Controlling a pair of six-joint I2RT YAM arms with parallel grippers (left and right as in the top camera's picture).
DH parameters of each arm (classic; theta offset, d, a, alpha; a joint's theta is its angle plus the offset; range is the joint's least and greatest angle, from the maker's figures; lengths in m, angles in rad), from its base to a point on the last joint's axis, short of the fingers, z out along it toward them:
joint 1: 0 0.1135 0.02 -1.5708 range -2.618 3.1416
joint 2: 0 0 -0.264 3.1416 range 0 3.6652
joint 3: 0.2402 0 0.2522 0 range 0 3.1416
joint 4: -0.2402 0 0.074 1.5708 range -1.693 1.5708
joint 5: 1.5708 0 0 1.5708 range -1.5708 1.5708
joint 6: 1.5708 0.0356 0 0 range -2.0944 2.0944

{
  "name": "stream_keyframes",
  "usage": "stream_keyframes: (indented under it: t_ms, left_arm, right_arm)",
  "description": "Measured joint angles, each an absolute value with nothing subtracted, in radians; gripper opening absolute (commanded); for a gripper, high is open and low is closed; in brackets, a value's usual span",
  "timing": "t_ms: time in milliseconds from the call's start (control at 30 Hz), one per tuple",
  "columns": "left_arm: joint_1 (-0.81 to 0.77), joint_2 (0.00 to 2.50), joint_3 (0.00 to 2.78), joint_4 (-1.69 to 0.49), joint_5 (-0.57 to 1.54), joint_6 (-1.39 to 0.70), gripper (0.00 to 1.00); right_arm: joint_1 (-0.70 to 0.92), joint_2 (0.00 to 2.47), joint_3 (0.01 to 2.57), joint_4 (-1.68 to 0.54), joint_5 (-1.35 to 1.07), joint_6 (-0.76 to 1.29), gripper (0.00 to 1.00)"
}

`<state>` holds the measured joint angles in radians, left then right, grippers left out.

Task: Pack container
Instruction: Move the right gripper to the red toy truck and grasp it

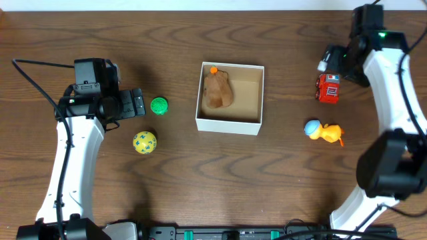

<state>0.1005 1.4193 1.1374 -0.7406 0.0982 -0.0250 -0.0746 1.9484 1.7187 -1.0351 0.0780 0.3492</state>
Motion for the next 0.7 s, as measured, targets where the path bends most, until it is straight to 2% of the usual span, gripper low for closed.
stream_keyframes:
  t_ms: [267,633,700]
  left_arm:
    - [0.101,1.419,1.137,-0.741,0.098,-0.025,0.98]
    - [0.101,1.419,1.137,-0.741,0.098,-0.025,0.98]
    - [0.101,1.419,1.137,-0.741,0.098,-0.025,0.98]
  right_arm:
    - [-0.076,2.063,1.717,-1.008,0.109,0.331,0.96]
    - [-0.101,2.209,1.717,-0.993,0.084,0.327,0.88]
    - [-0.101,2.212,1.717,-0.981,0.081,0.326,0.83]
